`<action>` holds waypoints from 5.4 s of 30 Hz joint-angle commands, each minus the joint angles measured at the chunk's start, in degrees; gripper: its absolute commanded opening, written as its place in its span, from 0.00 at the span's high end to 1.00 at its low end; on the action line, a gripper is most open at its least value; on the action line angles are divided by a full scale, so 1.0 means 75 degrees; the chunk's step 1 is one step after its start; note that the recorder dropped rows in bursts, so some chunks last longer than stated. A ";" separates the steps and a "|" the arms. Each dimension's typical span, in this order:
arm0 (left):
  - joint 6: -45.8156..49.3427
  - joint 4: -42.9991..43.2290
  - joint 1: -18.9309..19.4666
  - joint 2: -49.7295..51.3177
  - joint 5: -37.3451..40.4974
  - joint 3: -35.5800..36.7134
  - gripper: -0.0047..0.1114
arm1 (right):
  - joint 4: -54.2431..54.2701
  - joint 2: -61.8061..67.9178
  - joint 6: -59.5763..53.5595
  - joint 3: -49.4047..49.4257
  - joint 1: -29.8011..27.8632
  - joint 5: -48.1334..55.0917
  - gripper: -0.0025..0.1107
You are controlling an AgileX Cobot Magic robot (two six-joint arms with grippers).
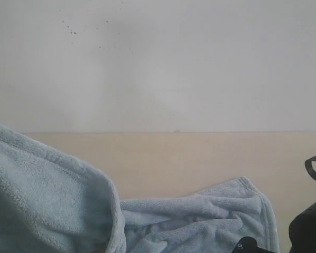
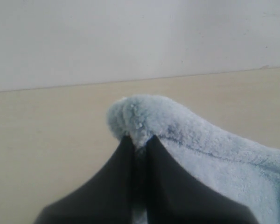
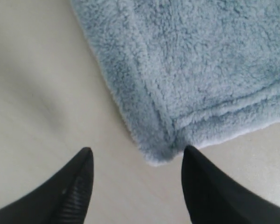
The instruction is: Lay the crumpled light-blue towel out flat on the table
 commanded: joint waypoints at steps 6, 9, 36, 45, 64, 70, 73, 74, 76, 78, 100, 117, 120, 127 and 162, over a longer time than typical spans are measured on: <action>0.0020 -0.0134 -0.0037 -0.0040 -0.0099 0.0008 0.93 | 0.0026 0.0398 -0.0065 0.0004 0.0027 -0.0389 0.51; 0.0020 -0.0134 -0.0037 -0.0040 -0.0099 0.0008 0.93 | 0.0042 0.0477 -0.0099 0.0004 0.0027 -0.0436 0.61; 0.2077 -0.1791 -0.0037 -0.1353 0.0969 0.0008 0.93 | -0.0481 -0.3760 0.1550 0.0004 0.0012 -0.0491 0.98; 0.2573 -0.1777 -0.0037 -0.3108 0.2428 0.0008 0.93 | -0.3920 -0.6654 0.4251 0.0004 0.0012 0.1736 0.98; 0.4807 -0.4105 -0.0209 -0.5147 0.3770 -0.1700 0.93 | -0.3900 -0.9599 0.4080 -0.2648 0.0012 0.4370 0.98; 0.4874 -0.3613 -0.0209 -0.4990 0.4008 -0.1804 0.93 | -0.4453 -0.9474 0.3876 -0.2866 0.0012 0.4391 0.98; 0.4568 -0.3077 -0.0209 -0.4516 0.3745 -0.1189 0.93 | -0.5271 -0.9123 0.3914 -0.2422 0.0012 0.4391 0.98; 0.4354 -0.2954 -0.0209 -0.4254 0.3501 -0.0917 0.93 | -0.5523 -0.8963 0.4052 -0.2224 0.0012 0.4391 0.98; 0.3997 -0.2922 -0.0209 -0.3678 0.3049 -0.0485 0.93 | -0.5863 -0.8637 0.4398 -0.1861 0.0012 0.4256 0.98; 0.3529 -0.2922 -0.0209 -0.2949 0.2523 -0.0165 0.93 | -0.6136 -0.8237 0.4731 -0.1538 0.0012 0.3786 0.98; -0.2449 0.2439 0.0561 0.2647 -0.0150 -0.0102 0.93 | -0.7253 -0.1545 0.8213 -0.1468 -0.3190 -0.1775 0.98; -0.2850 0.2419 0.1581 0.6221 -0.1186 -0.1868 0.93 | -0.6496 0.2303 0.7901 -0.5025 -0.3223 -0.1601 0.98; -0.3169 0.2419 0.1792 0.6432 -0.1357 -0.2140 0.92 | -0.6516 0.2619 0.8134 -0.5372 -0.3277 -0.1745 0.98; -0.3610 0.2344 0.2400 0.6720 -0.1504 -0.2158 0.59 | -0.5984 0.2860 0.7574 -0.5731 -0.3393 -0.1974 0.54; -0.4511 0.2014 0.2447 0.4233 -0.4995 0.0185 0.73 | -0.6070 0.0178 0.7127 -0.0183 -0.3422 -0.2473 0.98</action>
